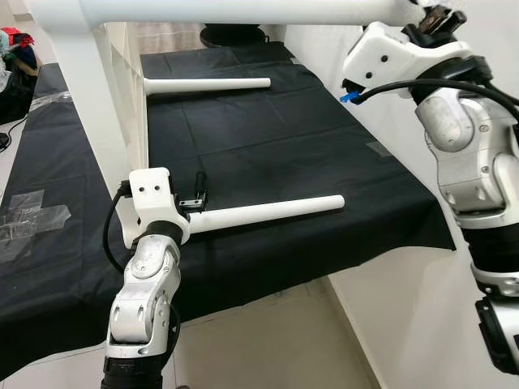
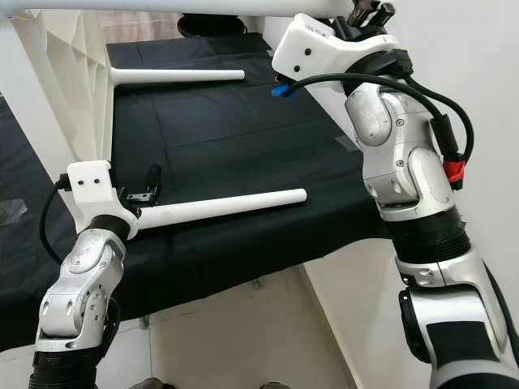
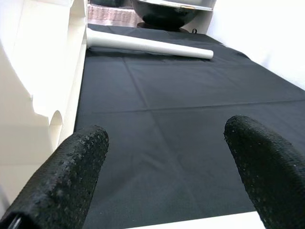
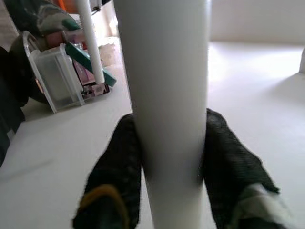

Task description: Building children table

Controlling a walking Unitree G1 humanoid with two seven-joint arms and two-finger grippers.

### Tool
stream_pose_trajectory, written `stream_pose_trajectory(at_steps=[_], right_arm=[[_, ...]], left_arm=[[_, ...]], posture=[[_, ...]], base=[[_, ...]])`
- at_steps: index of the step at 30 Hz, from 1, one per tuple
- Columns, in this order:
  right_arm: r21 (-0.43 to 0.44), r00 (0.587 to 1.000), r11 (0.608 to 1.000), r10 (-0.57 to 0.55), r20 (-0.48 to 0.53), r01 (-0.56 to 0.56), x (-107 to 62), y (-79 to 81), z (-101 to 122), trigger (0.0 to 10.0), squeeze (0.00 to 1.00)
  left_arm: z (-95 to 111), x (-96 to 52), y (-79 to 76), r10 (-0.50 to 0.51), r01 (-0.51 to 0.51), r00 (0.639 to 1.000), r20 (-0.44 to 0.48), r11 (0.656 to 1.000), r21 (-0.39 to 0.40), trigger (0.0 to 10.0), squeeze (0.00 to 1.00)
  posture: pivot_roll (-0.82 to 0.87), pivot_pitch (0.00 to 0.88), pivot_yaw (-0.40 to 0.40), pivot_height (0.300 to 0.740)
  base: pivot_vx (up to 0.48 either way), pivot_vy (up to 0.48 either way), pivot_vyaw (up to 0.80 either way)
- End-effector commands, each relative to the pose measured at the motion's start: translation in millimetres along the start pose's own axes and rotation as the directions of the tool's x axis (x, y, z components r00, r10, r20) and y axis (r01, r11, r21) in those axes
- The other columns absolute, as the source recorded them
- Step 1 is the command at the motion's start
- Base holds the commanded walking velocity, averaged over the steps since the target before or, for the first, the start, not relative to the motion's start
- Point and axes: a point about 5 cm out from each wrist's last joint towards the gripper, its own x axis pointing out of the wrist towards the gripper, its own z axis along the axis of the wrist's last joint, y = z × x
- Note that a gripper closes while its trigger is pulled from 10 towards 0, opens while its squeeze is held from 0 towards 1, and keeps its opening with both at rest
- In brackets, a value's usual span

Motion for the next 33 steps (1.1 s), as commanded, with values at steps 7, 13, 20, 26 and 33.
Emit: stream_pose_trajectory(at_steps=[7,13,20,26,33], right_arm=[[0.016,1.000,0.999,-0.029,0.004,0.029,-1.0,-7.5,2,0.0,0.00],[0.020,0.999,0.999,-0.037,-0.004,0.037,0.0,-8.6,0,0.0,0.00],[0.025,0.998,0.998,-0.060,-0.033,0.061,2.9,-8.7,-11,0.0,0.00],[0.027,0.997,0.998,-0.062,-0.052,0.063,6.2,-1.7,-19,0.0,0.00],[0.101,0.992,0.991,-0.076,-0.097,0.086,12.3,16.7,-28,0.0,0.00]], left_arm=[[-10,2.8,10.4,0.060,-0.061,0.997,-0.041,0.998,-0.031,10.0,0.00],[-20,4.1,28.0,0.114,-0.114,0.991,-0.069,0.993,0.006,10.0,0.00],[-18,7.3,92.5,0.290,-0.278,0.956,-0.037,0.942,0.185,10.0,0.00],[15,13.4,145.9,0.400,-0.402,0.914,0.069,0.871,0.281,10.0,0.00],[98,33.4,200.8,0.418,-0.497,0.865,0.277,0.784,0.373,10.0,0.00]], posture=[[-0.01,0.110,-0.059,0.740],[-0.01,0.108,-0.057,0.740],[0.00,0.101,-0.057,0.740],[0.01,0.088,-0.061,0.740],[0.03,0.073,-0.065,0.740]], base=[[0.000,0.000,0.00],[0.000,0.000,0.00],[0.000,0.000,0.00],[0.000,0.000,0.00],[0.000,0.000,0.00]])
